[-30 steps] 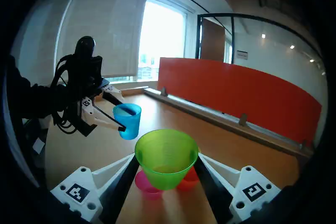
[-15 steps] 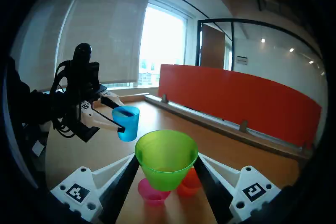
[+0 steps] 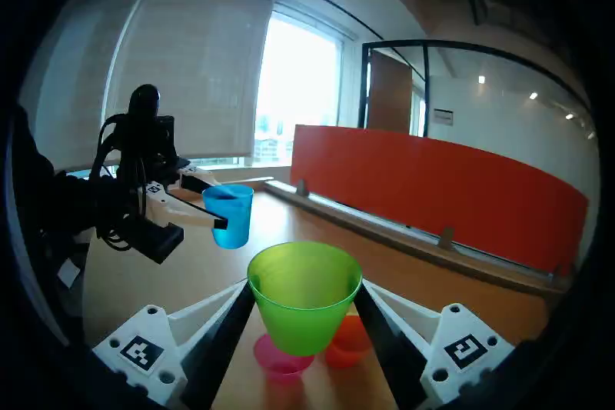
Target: Pour water
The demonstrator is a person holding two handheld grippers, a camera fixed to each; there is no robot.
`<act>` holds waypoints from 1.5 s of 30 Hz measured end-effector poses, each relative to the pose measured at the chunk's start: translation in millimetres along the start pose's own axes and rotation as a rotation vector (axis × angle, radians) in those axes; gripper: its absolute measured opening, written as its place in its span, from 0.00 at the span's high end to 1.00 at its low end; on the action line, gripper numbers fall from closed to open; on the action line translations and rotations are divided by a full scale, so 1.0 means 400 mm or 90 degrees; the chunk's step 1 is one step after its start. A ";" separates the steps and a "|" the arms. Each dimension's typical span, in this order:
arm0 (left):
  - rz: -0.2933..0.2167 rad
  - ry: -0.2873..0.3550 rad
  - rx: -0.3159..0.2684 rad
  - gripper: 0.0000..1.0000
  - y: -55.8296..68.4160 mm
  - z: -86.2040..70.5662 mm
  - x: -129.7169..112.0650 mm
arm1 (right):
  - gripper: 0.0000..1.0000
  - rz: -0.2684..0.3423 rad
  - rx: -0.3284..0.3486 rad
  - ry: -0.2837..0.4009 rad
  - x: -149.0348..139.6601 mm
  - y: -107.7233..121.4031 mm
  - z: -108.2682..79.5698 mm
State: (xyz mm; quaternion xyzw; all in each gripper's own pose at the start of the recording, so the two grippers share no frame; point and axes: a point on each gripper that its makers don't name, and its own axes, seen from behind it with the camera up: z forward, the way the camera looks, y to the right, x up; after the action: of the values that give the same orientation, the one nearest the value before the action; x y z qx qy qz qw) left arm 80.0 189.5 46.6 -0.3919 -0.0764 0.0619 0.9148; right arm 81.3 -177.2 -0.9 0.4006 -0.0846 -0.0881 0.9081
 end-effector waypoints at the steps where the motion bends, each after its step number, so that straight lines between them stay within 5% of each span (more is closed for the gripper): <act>1: -0.002 0.003 0.001 0.18 -0.001 -0.001 0.002 | 0.08 0.000 0.000 0.002 0.002 -0.001 0.000; 26: -0.005 0.014 0.014 0.18 -0.016 -0.027 0.007 | 0.09 0.019 0.015 0.026 0.024 -0.016 0.019; 45: 0.044 0.028 0.028 0.18 -0.030 -0.063 0.022 | 0.09 0.009 0.046 0.026 0.038 -0.059 0.057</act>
State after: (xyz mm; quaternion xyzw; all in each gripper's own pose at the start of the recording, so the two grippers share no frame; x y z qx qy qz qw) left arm 94.0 164.8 39.0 -0.3755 -0.0417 0.0865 0.9218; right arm 88.8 -212.6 -2.1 0.4339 -0.0721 -0.0701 0.8954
